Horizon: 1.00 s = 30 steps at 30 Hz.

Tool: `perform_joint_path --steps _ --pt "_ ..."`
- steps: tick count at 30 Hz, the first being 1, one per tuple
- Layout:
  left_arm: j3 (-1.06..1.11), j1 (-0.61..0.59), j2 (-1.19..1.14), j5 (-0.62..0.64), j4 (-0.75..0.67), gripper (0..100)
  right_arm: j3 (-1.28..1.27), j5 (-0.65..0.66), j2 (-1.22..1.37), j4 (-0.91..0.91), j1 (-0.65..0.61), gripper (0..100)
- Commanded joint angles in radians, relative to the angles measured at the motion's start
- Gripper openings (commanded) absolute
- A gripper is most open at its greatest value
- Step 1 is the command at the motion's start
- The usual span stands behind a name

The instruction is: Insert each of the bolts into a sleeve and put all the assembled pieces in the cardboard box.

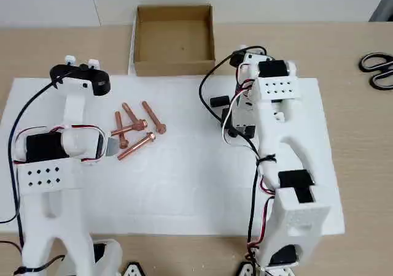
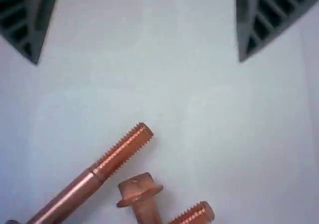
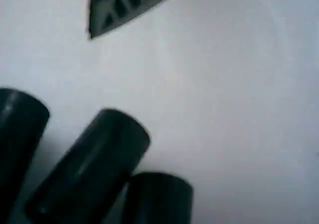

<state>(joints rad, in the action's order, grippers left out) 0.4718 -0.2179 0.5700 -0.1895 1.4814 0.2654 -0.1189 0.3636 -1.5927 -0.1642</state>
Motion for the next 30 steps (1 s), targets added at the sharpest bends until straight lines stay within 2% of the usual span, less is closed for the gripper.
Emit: perform_joint_path --steps 1,16,30 --pt "-0.036 0.009 0.031 -0.005 -0.014 24 0.044 -0.021 0.016 0.045 -0.008 19.0" --pt "-0.036 0.006 0.031 -0.005 -0.012 24 0.048 -0.032 0.117 0.185 -0.001 19.0" --pt "-0.001 0.006 0.035 -0.005 -0.012 24 0.048 -0.029 0.166 0.217 0.068 19.0"
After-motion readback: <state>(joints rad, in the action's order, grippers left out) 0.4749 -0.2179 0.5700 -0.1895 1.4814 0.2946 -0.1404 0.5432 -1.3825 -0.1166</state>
